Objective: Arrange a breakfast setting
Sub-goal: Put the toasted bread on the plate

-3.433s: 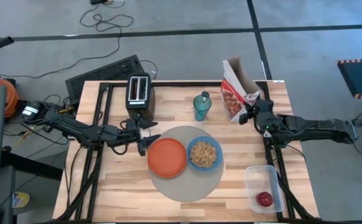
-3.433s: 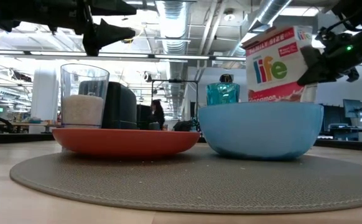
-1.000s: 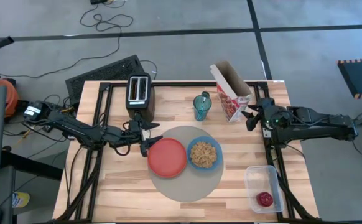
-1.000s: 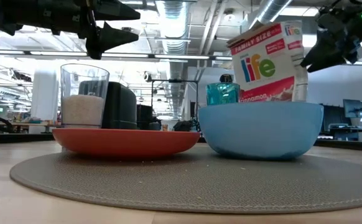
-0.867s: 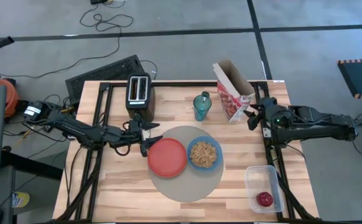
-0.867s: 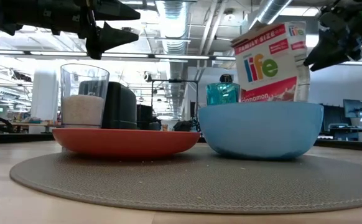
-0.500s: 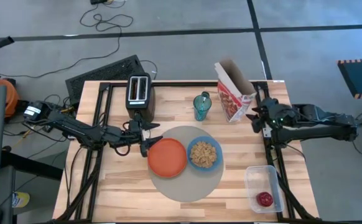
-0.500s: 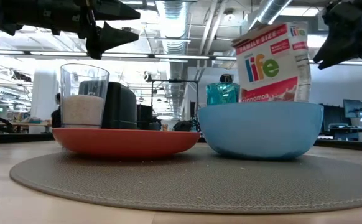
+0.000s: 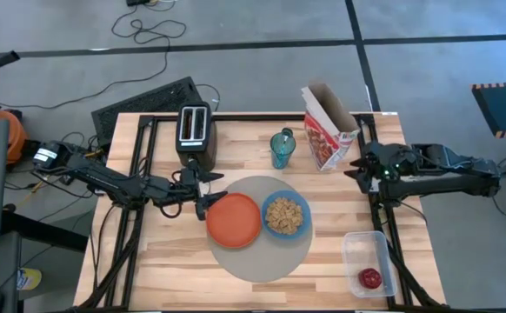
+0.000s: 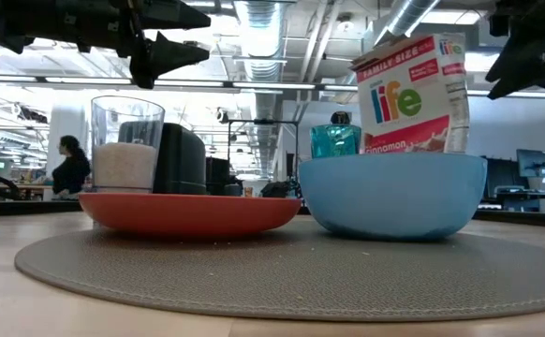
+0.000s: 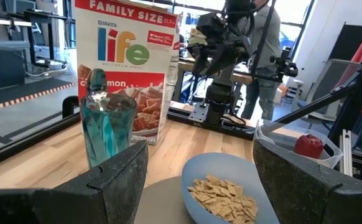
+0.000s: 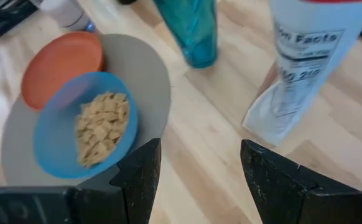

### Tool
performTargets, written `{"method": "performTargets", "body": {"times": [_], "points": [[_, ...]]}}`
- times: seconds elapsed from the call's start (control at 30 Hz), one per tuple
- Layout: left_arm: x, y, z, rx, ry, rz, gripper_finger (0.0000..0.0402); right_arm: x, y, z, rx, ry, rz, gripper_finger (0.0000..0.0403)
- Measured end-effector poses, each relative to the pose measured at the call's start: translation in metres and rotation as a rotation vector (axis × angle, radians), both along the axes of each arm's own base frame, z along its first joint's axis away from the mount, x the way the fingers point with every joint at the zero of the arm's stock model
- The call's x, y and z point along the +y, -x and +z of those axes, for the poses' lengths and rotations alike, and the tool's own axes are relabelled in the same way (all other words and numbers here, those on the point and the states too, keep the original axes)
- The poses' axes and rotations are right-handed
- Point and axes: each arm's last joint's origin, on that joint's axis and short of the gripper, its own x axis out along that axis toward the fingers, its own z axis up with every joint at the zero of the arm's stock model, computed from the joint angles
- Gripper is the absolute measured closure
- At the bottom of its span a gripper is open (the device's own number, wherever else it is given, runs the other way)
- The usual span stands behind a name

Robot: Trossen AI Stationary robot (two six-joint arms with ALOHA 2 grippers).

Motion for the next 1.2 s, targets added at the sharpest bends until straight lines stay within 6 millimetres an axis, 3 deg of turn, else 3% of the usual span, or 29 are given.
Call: {"method": "performTargets", "body": {"times": [0.27,0.47,0.8,1.0,1.2], "points": [[-0.001,0.0,0.0,0.0,-0.004,-0.019,0.0125,0.01,-0.002,0.0,-0.036,-0.096,0.067,0.0154],[-0.001,0.0,0.0,0.0,-0.004,-0.022,0.0125,0.024,-0.014,-0.004,-0.106,-0.138,0.174,0.0154],[-0.001,-0.002,0.002,0.013,0.001,-0.027,0.0125,0.052,-0.031,-0.017,-0.042,-0.162,0.286,0.0154],[-0.008,-0.015,0.027,0.135,-0.02,-0.016,0.0125,0.075,-0.039,-0.017,-0.075,-0.127,0.376,0.0154],[-0.005,-0.021,0.08,0.301,0.011,0.083,0.0125,0.09,-0.042,-0.022,-0.065,-0.032,0.402,0.0154]]}}
